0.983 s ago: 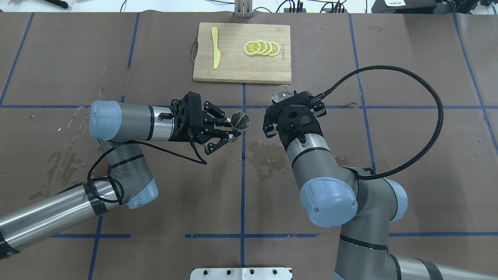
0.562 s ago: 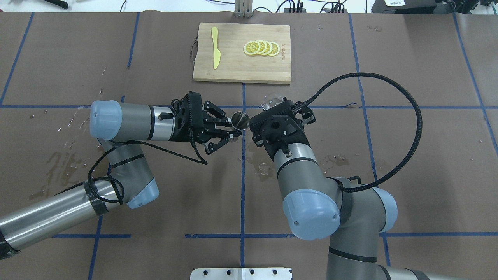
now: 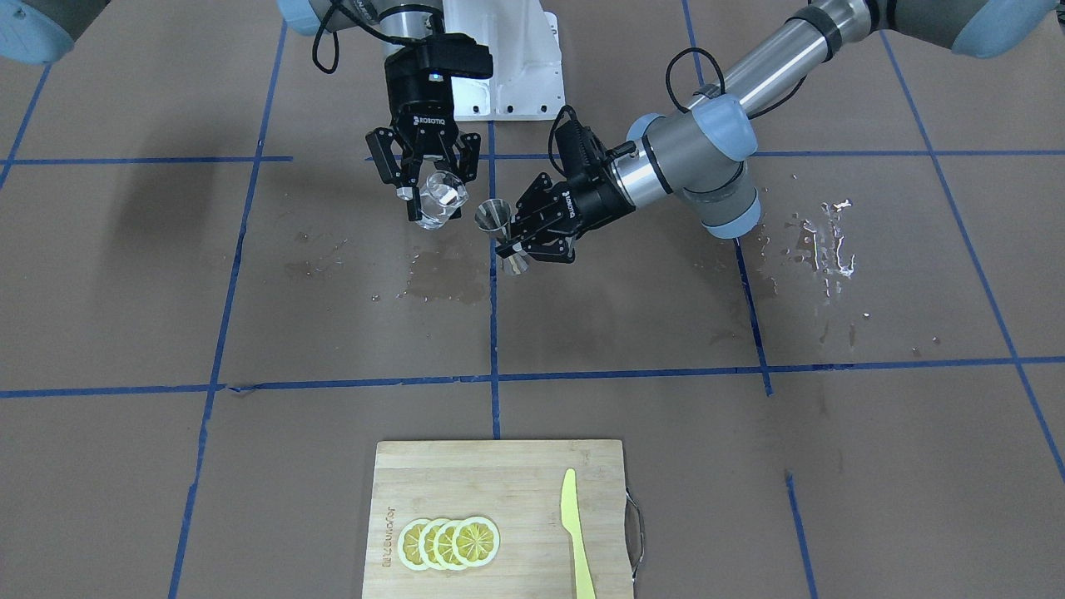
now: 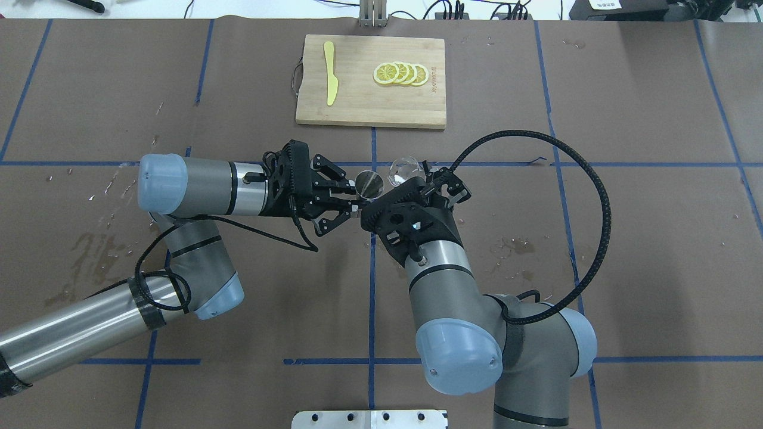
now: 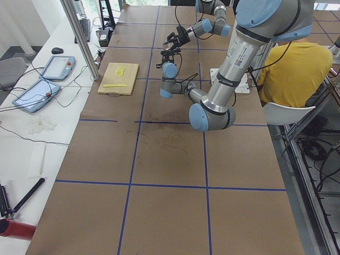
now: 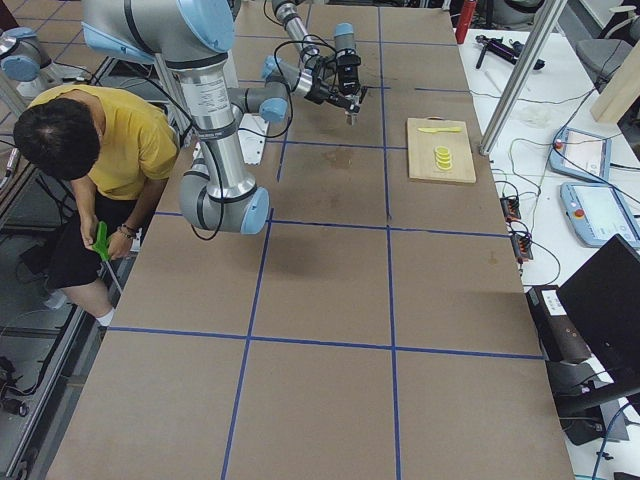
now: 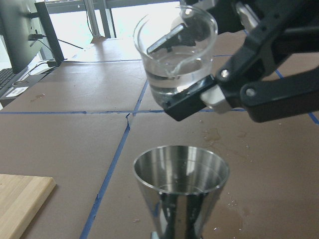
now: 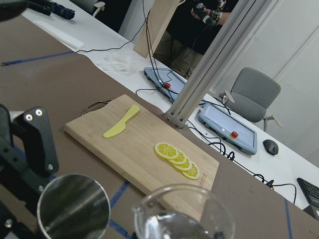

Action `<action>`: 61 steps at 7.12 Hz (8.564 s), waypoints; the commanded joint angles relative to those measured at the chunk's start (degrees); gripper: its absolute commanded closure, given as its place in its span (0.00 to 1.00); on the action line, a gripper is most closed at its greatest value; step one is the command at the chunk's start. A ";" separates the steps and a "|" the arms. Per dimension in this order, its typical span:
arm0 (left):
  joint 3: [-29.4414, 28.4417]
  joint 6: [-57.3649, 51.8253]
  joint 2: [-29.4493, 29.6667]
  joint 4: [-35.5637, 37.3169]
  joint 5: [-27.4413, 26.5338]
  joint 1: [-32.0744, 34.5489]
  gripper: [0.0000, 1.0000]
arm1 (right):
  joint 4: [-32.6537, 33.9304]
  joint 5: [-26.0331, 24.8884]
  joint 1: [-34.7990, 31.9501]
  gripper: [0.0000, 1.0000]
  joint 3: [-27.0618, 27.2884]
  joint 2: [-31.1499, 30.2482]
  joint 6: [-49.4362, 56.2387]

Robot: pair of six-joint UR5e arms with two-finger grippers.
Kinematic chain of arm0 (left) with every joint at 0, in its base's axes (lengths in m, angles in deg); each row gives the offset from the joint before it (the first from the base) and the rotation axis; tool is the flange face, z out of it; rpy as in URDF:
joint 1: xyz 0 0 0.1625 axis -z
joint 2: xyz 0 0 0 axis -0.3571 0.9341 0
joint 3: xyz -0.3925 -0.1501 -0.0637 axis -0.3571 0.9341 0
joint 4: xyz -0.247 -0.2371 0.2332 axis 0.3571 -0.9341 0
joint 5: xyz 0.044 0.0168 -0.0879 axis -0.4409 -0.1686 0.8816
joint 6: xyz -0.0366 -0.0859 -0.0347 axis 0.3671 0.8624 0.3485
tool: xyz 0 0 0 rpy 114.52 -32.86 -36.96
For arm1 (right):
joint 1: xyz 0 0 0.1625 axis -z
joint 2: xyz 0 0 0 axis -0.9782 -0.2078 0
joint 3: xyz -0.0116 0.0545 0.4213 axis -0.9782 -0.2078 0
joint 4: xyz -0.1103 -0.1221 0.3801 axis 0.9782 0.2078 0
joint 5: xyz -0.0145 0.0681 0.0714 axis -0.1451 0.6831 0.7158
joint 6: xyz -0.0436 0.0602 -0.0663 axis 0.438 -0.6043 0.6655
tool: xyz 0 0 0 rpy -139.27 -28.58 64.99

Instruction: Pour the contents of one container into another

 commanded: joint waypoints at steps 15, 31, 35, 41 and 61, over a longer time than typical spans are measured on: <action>0.00 0.36 0.19 -0.01 0.09 0.00 1.00 | 22.49 -5.68 0.45 1.00 0.04 7.52 23.79; 0.09 0.36 0.10 -0.01 0.09 0.00 1.00 | 19.70 -2.45 -1.12 1.00 2.41 8.57 21.03; 0.26 2.10 0.01 -0.10 0.09 0.09 1.00 | 4.79 1.15 -5.25 1.00 3.03 2.71 16.42; 0.70 5.46 -0.43 -1.59 0.09 0.88 1.00 | -6.69 4.16 -9.65 1.00 2.68 -3.11 11.77; 14.41 28.57 -43.21 -32.44 -32.48 -5.24 1.00 | -7.13 4.16 -11.24 1.00 1.18 -3.56 11.59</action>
